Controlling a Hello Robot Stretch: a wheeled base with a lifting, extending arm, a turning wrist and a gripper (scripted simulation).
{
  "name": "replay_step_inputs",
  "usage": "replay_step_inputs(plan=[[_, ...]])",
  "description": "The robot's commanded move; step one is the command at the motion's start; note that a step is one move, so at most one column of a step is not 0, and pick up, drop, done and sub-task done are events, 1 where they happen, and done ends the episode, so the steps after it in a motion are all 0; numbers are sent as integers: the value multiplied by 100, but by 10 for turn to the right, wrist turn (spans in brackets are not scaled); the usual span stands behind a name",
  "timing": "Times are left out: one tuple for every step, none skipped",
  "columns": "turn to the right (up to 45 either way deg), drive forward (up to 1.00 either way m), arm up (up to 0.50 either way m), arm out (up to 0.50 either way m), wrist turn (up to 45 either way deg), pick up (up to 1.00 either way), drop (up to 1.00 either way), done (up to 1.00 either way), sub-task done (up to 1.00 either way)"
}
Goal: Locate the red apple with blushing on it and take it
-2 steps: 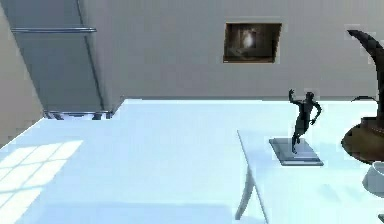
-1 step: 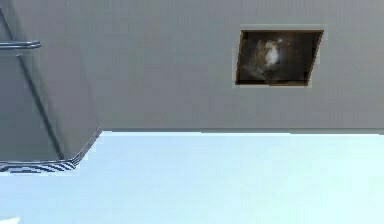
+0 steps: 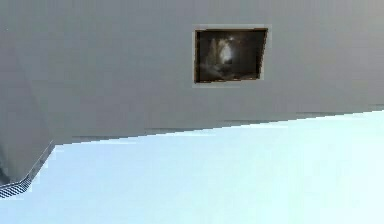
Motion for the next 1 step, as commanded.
replay_step_inputs(plan=[[30, 0, 0, 0, 0, 0, 0, 0, 0]])
